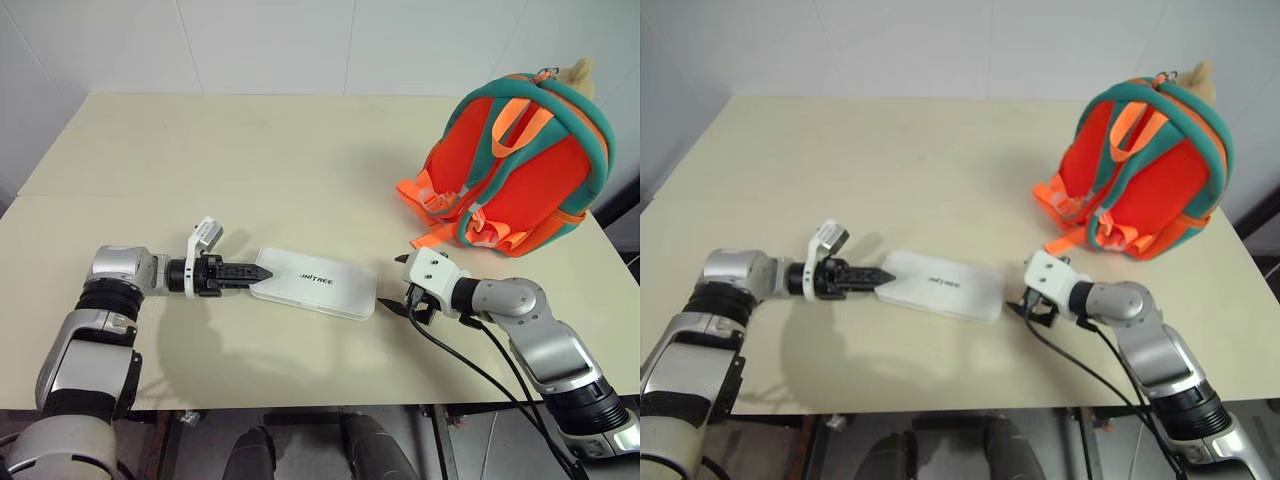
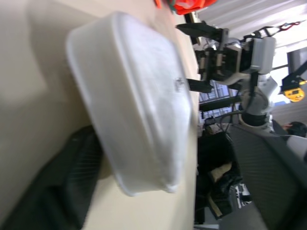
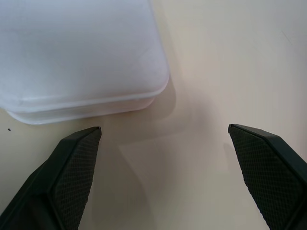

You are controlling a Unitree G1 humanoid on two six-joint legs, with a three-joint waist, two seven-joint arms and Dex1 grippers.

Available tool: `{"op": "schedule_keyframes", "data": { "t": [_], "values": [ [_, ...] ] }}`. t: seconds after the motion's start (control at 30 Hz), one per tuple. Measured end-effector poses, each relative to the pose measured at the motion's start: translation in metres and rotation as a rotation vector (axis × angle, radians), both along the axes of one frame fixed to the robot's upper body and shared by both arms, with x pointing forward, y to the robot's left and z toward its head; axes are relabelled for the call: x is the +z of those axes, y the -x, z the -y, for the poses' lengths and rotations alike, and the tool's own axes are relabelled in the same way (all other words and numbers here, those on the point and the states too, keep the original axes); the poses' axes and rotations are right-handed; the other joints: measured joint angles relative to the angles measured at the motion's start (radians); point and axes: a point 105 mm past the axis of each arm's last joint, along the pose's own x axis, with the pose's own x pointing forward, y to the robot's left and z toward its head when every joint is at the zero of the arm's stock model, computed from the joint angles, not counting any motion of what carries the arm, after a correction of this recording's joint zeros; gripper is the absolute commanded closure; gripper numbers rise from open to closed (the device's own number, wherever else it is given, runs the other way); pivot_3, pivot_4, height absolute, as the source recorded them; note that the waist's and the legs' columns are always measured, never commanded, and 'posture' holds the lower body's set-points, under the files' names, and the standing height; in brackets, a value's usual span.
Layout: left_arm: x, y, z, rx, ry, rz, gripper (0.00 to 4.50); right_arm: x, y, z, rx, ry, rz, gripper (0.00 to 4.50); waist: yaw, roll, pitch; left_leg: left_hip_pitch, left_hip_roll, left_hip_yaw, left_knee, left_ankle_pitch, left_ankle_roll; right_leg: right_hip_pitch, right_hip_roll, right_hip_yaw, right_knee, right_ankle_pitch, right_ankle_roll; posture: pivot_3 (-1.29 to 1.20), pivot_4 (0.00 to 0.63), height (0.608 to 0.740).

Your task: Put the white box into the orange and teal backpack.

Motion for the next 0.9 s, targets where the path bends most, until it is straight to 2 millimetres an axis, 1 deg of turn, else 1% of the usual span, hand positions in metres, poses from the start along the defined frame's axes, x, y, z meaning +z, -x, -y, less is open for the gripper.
{"op": "schedule_keyframes", "data": {
  "t": [0.1, 0.17, 0.23, 0.3, 0.57, 0.77, 0.9],
  "values": [
    [-0.003, 0.001, 0.002, -0.018, -0.004, -0.007, 2.28, 0.000, 0.000, 0.000, 0.000, 0.000, 0.000, 0.00, 0.000, 0.000, 0.000, -0.001, 0.000, 0.000, -0.001, 0.000, 0.000, -0.001, 0.000, 0.000, 0.000, 0.000, 0.000, 0.00, 0.150, 0.740],
    [-0.002, 0.002, 0.003, -0.031, 0.017, -0.009, 2.86, 0.002, 0.000, 0.000, -0.001, -0.002, 0.008, 0.00, 0.001, 0.000, 0.000, -0.001, 0.000, -0.001, -0.001, 0.000, 0.000, -0.001, 0.000, 0.000, 0.000, -0.001, 0.000, 0.00, 0.150, 0.740],
    [0.003, 0.002, 0.004, -0.038, 0.044, 0.002, 3.10, 0.005, 0.000, 0.002, -0.005, 0.000, 0.017, 0.00, 0.001, 0.000, 0.000, -0.001, 0.000, -0.001, -0.001, 0.000, 0.000, -0.001, 0.000, -0.001, 0.000, -0.001, 0.000, 0.00, 0.150, 0.740],
    [0.005, 0.002, 0.006, -0.042, 0.054, 0.008, 3.16, 0.004, 0.000, 0.002, -0.008, 0.002, 0.016, 0.00, 0.001, 0.000, 0.000, -0.001, 0.000, -0.001, -0.001, 0.000, 0.000, -0.001, 0.000, -0.001, 0.000, -0.001, 0.000, 0.00, 0.150, 0.740],
    [0.010, 0.002, 0.008, -0.036, 0.085, 0.005, 3.16, 0.004, 0.000, 0.002, -0.010, 0.004, 0.017, 0.00, 0.000, 0.000, 0.000, -0.001, 0.000, -0.001, -0.001, 0.000, 0.000, -0.001, 0.000, -0.001, 0.000, -0.001, 0.000, 0.00, 0.150, 0.740],
    [0.002, 0.011, 0.008, -0.063, 0.059, -0.019, 3.18, 0.002, 0.000, 0.003, -0.011, 0.003, 0.013, 0.00, 0.001, 0.000, 0.000, -0.001, 0.000, -0.001, -0.001, 0.000, 0.000, -0.001, 0.000, -0.001, 0.000, -0.001, 0.000, 0.00, 0.150, 0.740],
    [0.002, 0.011, 0.009, -0.076, 0.044, -0.006, 3.18, 0.000, -0.001, 0.003, -0.014, -0.001, 0.010, 0.00, 0.001, 0.000, 0.000, -0.001, 0.000, -0.001, -0.001, 0.000, 0.000, 0.000, 0.000, -0.001, 0.000, -0.001, 0.000, 0.00, 0.150, 0.740]
  ]
}}
